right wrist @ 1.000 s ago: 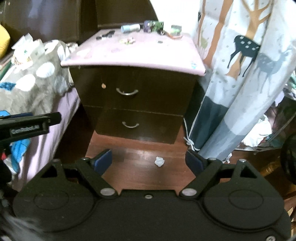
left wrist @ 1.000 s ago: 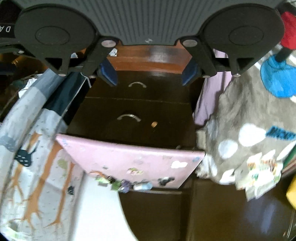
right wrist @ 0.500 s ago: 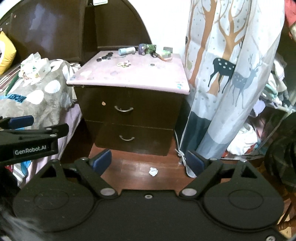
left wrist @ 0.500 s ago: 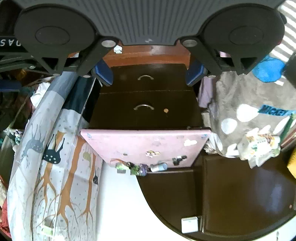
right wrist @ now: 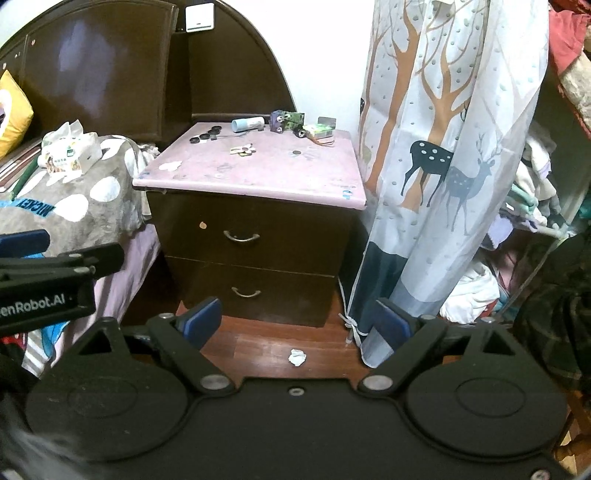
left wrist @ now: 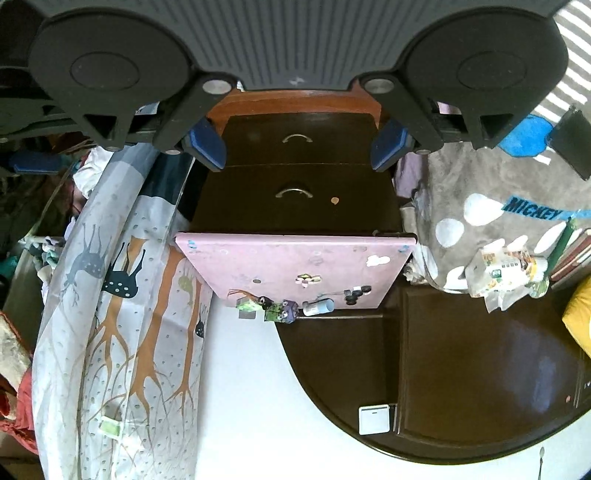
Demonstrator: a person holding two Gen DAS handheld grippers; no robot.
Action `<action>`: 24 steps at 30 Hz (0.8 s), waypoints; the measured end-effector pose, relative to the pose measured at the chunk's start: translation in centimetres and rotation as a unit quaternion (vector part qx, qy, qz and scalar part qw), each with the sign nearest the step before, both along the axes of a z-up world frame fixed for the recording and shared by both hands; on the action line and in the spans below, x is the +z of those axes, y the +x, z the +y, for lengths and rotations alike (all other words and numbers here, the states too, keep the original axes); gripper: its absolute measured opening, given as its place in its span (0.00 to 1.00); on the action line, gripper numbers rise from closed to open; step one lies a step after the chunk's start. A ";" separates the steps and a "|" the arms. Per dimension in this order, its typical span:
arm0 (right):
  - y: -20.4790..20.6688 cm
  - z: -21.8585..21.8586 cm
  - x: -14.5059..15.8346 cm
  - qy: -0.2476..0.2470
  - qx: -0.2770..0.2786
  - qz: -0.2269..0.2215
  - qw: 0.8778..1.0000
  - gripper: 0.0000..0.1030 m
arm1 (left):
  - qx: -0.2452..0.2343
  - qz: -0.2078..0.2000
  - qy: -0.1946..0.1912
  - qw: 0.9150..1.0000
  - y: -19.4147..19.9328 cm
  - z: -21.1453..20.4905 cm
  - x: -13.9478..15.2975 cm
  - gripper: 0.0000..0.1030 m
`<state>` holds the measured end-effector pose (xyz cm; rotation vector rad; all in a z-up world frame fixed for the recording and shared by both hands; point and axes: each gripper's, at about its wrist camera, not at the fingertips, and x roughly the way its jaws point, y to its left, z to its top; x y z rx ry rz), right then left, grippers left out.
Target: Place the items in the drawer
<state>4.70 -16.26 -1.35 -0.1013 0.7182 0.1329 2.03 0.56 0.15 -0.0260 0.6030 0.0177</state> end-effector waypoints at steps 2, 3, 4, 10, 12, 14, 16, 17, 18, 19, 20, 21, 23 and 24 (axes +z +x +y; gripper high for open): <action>-0.1 0.0 0.1 -0.002 -0.001 -0.003 1.000 0.88 | -0.001 0.001 0.000 1.000 -0.1 0.0 0.0 0.83; -0.2 0.0 0.1 -0.003 -0.002 -0.005 1.000 0.88 | -0.001 0.001 -0.001 1.000 -0.1 0.0 0.0 0.83; -0.3 0.0 0.2 -0.004 -0.002 -0.008 1.000 0.88 | -0.001 0.002 -0.001 1.000 -0.1 0.0 0.0 0.83; -0.6 -0.1 0.5 -0.002 -0.005 -0.014 1.000 0.88 | -0.003 0.004 -0.002 1.000 -0.4 -0.1 -0.1 0.83; -0.6 -0.1 0.6 -0.002 -0.005 -0.016 1.000 0.88 | -0.005 0.004 -0.003 1.000 -0.4 0.0 -0.1 0.83; -0.6 -0.1 0.6 -0.001 -0.006 -0.017 1.000 0.88 | -0.005 0.003 -0.003 1.000 -0.5 0.0 -0.1 0.83; -0.7 -0.2 0.7 0.000 -0.006 -0.018 1.000 0.88 | -0.005 0.002 -0.002 1.000 -0.5 0.0 -0.1 0.83; -0.7 -0.2 0.7 0.000 -0.006 -0.019 1.000 0.88 | -0.006 0.002 -0.002 1.000 -0.5 -0.1 0.0 0.83; -0.7 -0.2 0.8 0.000 -0.006 -0.019 1.000 0.88 | -0.006 0.001 -0.001 1.000 -0.5 -0.1 0.0 0.83; -0.8 -0.2 0.8 0.001 -0.007 -0.020 1.000 0.88 | -0.006 0.000 -0.001 1.000 -0.5 -0.1 0.0 0.83; -0.8 -0.2 0.8 0.001 -0.007 -0.021 1.000 0.88 | -0.006 0.000 -0.001 1.000 -0.6 -0.1 0.1 0.83; -0.8 -0.2 0.9 0.002 -0.007 -0.021 1.000 0.88 | -0.006 -0.001 -0.001 1.000 -0.6 -0.1 0.1 0.83; -0.9 -0.3 0.9 0.002 -0.007 -0.023 1.000 0.88 | -0.007 -0.002 -0.001 1.000 -0.6 -0.1 0.1 0.83; -0.9 -0.3 1.0 0.003 -0.008 -0.023 1.000 0.88 | -0.008 -0.003 -0.001 1.000 -0.6 -0.1 0.2 0.83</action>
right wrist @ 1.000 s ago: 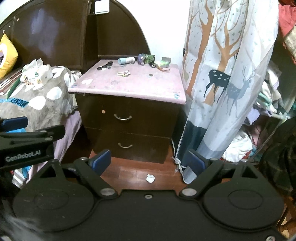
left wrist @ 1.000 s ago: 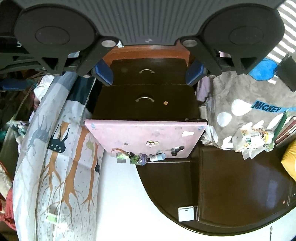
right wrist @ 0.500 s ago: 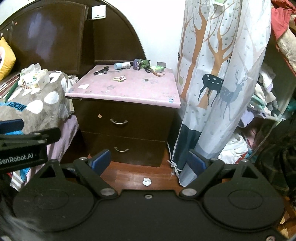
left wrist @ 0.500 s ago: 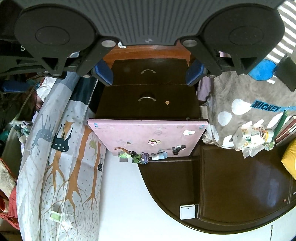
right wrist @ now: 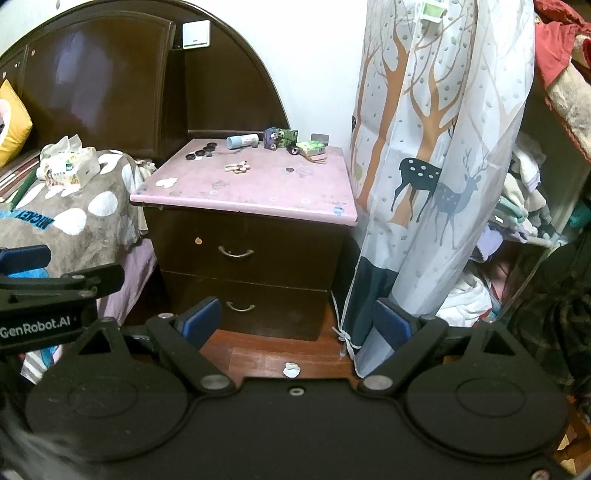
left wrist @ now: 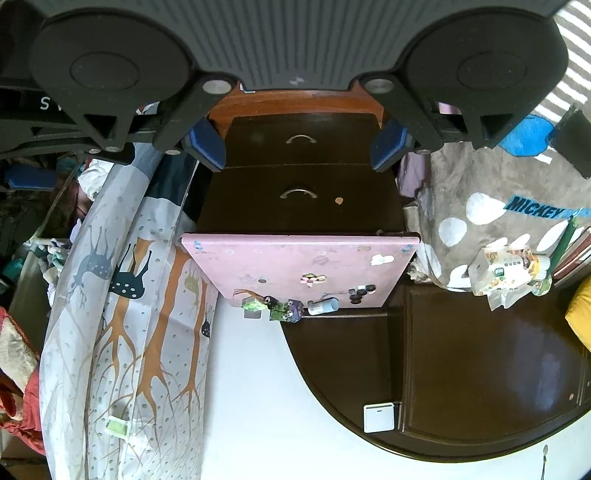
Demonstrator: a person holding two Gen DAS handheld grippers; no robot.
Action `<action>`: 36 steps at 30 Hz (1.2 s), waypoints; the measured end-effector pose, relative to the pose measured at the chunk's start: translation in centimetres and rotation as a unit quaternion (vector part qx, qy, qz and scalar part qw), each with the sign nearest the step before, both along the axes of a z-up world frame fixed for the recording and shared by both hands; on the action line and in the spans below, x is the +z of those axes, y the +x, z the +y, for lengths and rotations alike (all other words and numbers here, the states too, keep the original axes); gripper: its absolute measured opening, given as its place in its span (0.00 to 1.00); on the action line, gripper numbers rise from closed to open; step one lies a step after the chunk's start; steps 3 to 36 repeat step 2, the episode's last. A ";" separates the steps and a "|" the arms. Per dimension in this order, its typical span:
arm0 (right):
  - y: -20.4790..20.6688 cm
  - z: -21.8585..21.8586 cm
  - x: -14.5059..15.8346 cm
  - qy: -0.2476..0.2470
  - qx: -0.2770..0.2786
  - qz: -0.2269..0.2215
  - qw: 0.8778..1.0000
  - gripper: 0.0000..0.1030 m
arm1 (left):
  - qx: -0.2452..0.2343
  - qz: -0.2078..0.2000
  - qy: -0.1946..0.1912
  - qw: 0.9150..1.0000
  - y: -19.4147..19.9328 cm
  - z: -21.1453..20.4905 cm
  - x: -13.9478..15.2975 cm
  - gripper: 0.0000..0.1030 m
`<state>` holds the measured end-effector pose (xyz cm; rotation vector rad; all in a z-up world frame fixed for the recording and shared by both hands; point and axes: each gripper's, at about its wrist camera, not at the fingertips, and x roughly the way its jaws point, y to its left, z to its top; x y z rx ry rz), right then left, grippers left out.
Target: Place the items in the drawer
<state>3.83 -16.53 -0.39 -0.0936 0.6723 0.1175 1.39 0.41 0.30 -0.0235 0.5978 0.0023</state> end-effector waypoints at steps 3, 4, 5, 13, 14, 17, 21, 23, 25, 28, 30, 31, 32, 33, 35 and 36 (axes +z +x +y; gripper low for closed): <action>0.0 0.0 0.1 0.001 0.000 -0.001 1.000 0.88 | 0.000 -0.001 0.001 1.000 0.0 0.0 0.1 0.83; 0.0 0.0 0.1 0.001 0.000 -0.001 1.000 0.88 | 0.000 -0.001 0.001 1.000 0.0 0.0 0.1 0.83; 0.0 0.0 0.1 0.001 0.000 -0.001 1.000 0.88 | 0.000 -0.001 0.001 1.000 0.0 0.0 0.1 0.83; 0.0 0.0 0.1 0.001 0.000 -0.001 1.000 0.88 | 0.000 -0.001 0.001 1.000 0.0 0.0 0.1 0.83; 0.0 0.0 0.1 0.001 0.000 -0.001 1.000 0.88 | 0.000 -0.001 0.001 1.000 0.0 0.0 0.1 0.83; 0.0 0.0 0.1 0.001 0.000 -0.001 1.000 0.88 | 0.000 -0.001 0.001 1.000 0.0 0.0 0.1 0.83; 0.0 0.0 0.1 0.001 0.000 -0.001 1.000 0.88 | 0.000 -0.001 0.001 1.000 0.0 0.0 0.1 0.83; 0.0 0.0 0.1 0.001 0.000 -0.001 1.000 0.88 | 0.000 -0.001 0.001 1.000 0.0 0.0 0.1 0.83; 0.0 0.0 0.1 0.001 0.000 -0.001 1.000 0.88 | 0.000 -0.001 0.001 1.000 0.0 0.0 0.1 0.83; 0.0 0.0 0.1 0.001 0.000 -0.001 1.000 0.88 | 0.000 -0.001 0.001 1.000 0.0 0.0 0.1 0.83; 0.0 0.0 0.1 0.001 0.000 -0.001 1.000 0.88 | 0.000 -0.001 0.001 1.000 0.0 0.0 0.1 0.83; 0.0 0.0 0.1 0.001 0.000 -0.001 1.000 0.88 | 0.000 -0.001 0.001 1.000 0.0 0.0 0.1 0.83; 0.0 0.0 0.1 0.001 0.000 -0.001 1.000 0.88 | 0.000 -0.001 0.001 1.000 0.0 0.0 0.1 0.83; 0.0 0.0 0.1 0.001 0.000 -0.001 1.000 0.88 | 0.000 -0.001 0.001 1.000 0.0 0.0 0.1 0.83; 0.0 0.0 0.1 0.001 0.000 -0.001 1.000 0.88 | 0.000 -0.001 0.001 1.000 0.0 0.0 0.1 0.83; 0.0 0.0 0.1 0.001 0.000 -0.001 1.000 0.88 | 0.000 -0.001 0.001 1.000 0.0 0.0 0.1 0.83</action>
